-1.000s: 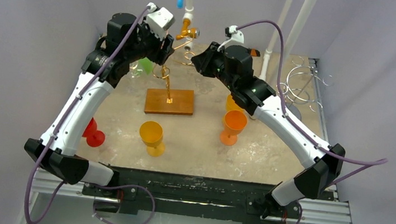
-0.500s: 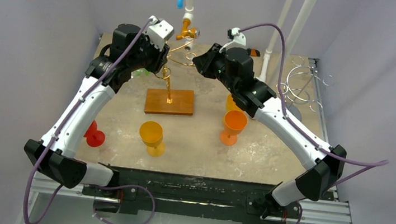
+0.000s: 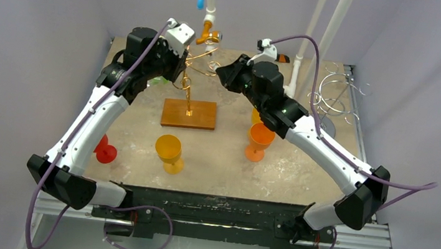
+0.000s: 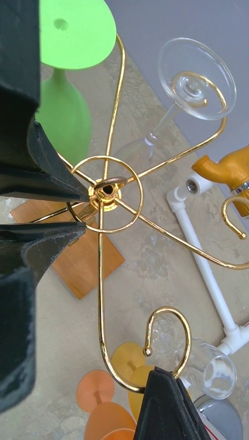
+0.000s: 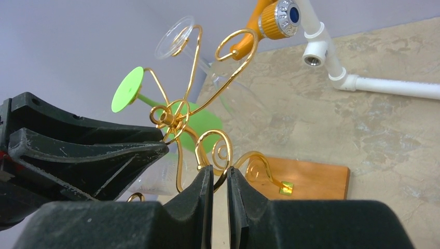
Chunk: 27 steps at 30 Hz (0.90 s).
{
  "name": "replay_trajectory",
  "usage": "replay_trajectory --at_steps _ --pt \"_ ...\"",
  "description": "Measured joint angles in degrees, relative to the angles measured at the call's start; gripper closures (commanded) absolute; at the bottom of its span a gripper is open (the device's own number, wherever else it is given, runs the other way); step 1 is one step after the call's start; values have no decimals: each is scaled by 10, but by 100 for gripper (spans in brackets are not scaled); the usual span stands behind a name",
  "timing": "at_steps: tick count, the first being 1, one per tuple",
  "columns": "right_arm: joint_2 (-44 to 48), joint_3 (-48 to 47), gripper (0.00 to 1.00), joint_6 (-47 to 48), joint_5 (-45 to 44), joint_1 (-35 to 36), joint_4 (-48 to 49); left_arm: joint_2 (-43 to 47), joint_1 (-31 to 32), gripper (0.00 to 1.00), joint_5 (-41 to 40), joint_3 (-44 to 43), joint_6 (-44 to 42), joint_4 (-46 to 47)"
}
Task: Place the wine glass upside down on the wine glass rack
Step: Adjust the wine rack at the center of the board.
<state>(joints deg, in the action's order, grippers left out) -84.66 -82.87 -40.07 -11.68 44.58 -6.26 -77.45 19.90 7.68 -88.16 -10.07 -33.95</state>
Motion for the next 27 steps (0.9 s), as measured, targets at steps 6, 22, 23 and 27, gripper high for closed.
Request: replay_trajectory --at_steps 6,22,23,27 --pt "16 26 84 -14 -21 13 21 1 0 79 6 0 -1 -3" --pt "60 85 74 -48 -40 44 51 3 1 80 21 3 -11 5" --pt "60 84 73 -48 -40 45 50 3 1 80 21 3 -11 5" --pt "52 70 70 -47 -23 50 35 2 1 80 19 9 -12 19"
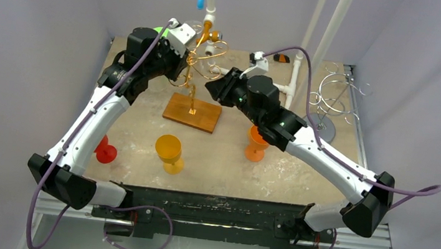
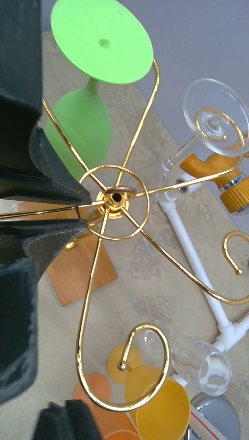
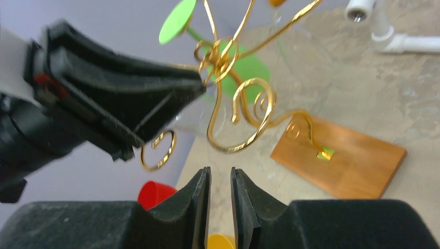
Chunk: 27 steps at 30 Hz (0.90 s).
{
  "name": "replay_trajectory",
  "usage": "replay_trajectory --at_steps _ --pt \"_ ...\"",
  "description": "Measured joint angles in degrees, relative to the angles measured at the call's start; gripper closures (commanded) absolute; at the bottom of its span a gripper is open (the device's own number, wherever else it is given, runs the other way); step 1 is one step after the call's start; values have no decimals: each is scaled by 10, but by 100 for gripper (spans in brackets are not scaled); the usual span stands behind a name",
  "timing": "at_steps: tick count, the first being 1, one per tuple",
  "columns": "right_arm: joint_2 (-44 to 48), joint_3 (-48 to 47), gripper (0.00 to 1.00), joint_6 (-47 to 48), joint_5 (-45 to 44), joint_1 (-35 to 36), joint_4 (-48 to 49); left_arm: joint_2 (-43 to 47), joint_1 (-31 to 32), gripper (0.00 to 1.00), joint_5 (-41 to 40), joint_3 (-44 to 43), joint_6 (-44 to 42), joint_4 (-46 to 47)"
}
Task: Place the wine glass upside down on the wine glass rack
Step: Adjust the wine rack at the center of the board.
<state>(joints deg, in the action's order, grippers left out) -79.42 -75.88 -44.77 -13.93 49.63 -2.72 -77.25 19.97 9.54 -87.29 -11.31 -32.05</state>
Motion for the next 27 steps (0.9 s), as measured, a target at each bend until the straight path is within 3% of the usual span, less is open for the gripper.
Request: replay_trajectory --at_steps 5,9,21,27 --pt "-33 -18 54 10 41 21 -54 -2 0 80 -10 8 -2 24" --pt "-51 -28 46 21 47 24 -100 -2 0 81 -13 9 -2 25" --pt "24 -85 41 63 61 -41 -158 -2 0 81 -14 9 -3 25" --pt "10 -133 42 78 73 -77 -160 -2 0 81 -15 9 -4 25"
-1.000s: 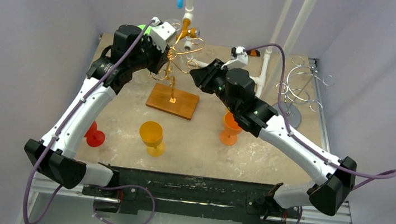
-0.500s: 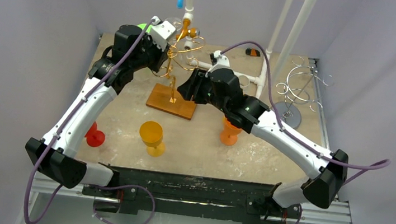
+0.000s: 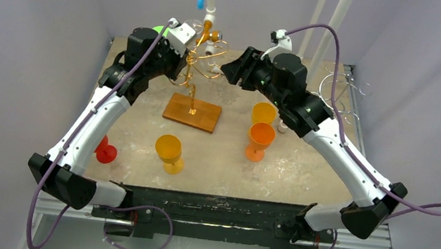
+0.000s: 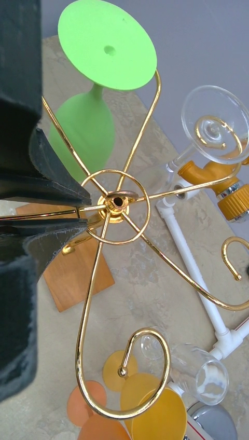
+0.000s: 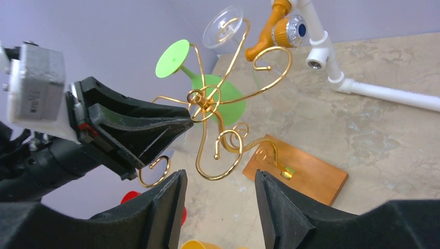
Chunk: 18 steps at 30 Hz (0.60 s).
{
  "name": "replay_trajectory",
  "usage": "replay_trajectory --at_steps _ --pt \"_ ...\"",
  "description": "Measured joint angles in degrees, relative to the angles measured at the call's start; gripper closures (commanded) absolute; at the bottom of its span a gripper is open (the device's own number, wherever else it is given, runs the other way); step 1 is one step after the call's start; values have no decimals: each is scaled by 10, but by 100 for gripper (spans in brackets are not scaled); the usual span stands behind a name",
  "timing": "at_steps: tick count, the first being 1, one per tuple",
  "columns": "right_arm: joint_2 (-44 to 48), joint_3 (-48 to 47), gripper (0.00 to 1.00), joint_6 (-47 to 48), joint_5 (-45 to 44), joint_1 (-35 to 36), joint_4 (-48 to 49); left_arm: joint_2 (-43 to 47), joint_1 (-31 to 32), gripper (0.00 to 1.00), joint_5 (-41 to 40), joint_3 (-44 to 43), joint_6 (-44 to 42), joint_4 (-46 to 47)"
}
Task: Place the wine glass upside down on the wine glass rack
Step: Adjust the wine rack at the center of the board.
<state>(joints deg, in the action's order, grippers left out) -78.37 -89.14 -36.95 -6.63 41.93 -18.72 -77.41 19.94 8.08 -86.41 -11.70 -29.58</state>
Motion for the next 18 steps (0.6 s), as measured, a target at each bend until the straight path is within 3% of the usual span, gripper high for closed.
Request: replay_trajectory --at_steps 4,9,18 --pt "-35 -10 48 5 12 0 0 0 0 81 -1 0 -1 0" --pt "-65 -9 73 4 23 1 -3 1 0 82 -4 0 -1 0" --pt "-59 1 86 -6 35 1 20 1 0 83 -6 0 -14 0"
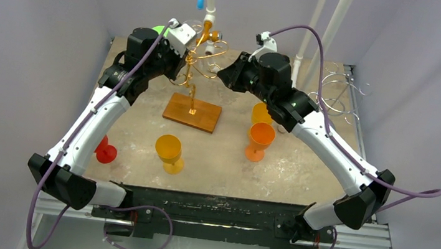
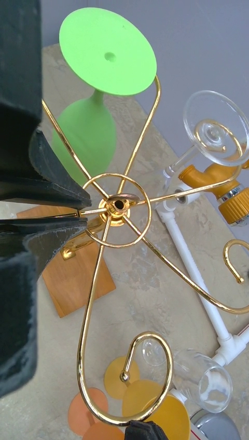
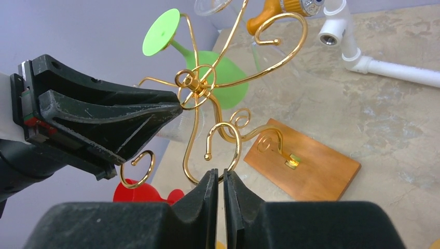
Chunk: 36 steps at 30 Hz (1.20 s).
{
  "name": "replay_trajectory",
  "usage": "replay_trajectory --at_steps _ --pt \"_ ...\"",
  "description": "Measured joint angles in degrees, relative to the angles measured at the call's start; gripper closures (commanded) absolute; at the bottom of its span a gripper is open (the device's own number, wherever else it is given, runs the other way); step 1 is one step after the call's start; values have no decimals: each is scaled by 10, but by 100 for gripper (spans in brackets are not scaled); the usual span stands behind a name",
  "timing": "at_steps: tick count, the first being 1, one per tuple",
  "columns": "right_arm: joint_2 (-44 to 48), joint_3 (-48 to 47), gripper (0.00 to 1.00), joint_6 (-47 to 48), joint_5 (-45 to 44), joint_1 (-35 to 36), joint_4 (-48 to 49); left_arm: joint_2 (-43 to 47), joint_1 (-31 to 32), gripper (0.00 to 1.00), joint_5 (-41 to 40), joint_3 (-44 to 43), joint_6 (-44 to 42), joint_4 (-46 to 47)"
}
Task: Place the wine glass upside down on the wine glass rack
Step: Adjust the wine rack at the center of the board, then pick up the wine glass at the center of the board.
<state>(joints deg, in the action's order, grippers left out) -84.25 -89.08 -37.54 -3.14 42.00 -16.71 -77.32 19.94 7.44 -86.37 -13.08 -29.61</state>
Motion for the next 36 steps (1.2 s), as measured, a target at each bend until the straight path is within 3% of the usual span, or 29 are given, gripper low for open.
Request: replay_trajectory --at_steps 5,16,20,26,36 --pt "0 5 92 -5 3 4 12 1 0 83 -3 0 -2 0" --pt "0 28 92 -22 12 36 21 2 -1 83 -4 0 -9 0" --pt "0 45 79 -27 12 41 22 2 -1 81 -4 0 -10 0" --pt "11 64 58 -24 6 43 17 2 -2 61 -4 -2 -10 -9" --pt "38 68 53 7 -34 106 -8 5 -6 49 -3 -74 -10 -70"
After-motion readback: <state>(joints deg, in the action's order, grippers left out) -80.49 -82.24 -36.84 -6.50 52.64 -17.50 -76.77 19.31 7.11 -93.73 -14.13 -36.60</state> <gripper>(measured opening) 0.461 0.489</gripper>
